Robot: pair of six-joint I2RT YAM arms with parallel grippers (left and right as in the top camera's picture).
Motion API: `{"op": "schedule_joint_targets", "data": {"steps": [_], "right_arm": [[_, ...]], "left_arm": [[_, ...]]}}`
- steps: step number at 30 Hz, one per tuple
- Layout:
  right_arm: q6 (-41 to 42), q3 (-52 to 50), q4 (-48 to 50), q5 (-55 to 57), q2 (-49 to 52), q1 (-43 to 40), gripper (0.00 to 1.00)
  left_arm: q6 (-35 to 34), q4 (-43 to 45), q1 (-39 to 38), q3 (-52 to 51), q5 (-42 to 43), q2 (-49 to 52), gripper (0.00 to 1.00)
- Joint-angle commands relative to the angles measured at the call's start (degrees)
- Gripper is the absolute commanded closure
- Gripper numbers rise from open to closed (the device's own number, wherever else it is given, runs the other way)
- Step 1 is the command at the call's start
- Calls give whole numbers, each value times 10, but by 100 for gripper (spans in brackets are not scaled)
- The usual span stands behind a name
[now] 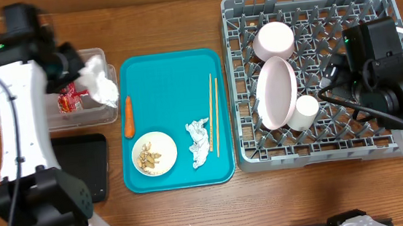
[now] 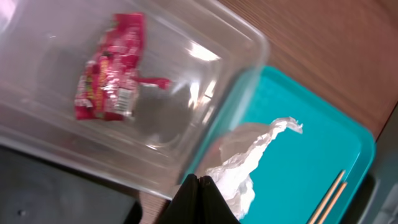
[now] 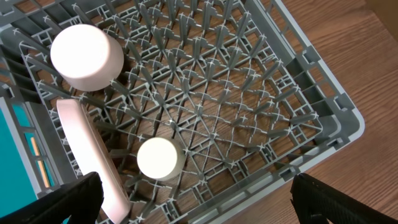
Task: Sort waste into correct bins and load items into the dishwasher
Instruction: 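Carry the white tissue into the clear bin and release it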
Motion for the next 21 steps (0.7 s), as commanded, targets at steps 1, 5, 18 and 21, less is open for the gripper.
{"op": "schedule_joint_targets", "data": {"steps": [1, 5, 18, 21], "right_arm": [[-7, 11, 3, -1, 0, -2, 0], [-7, 11, 3, -1, 0, -2, 0], [-7, 11, 3, -1, 0, -2, 0], [-7, 11, 3, -1, 0, -2, 0]], "left_arm": [[-16, 2, 56, 14, 65, -6, 96], [-16, 3, 106, 14, 42, -6, 96], [-50, 71, 155, -4, -87, -4, 92], [-50, 87, 155, -12, -101, 3, 92]]}}
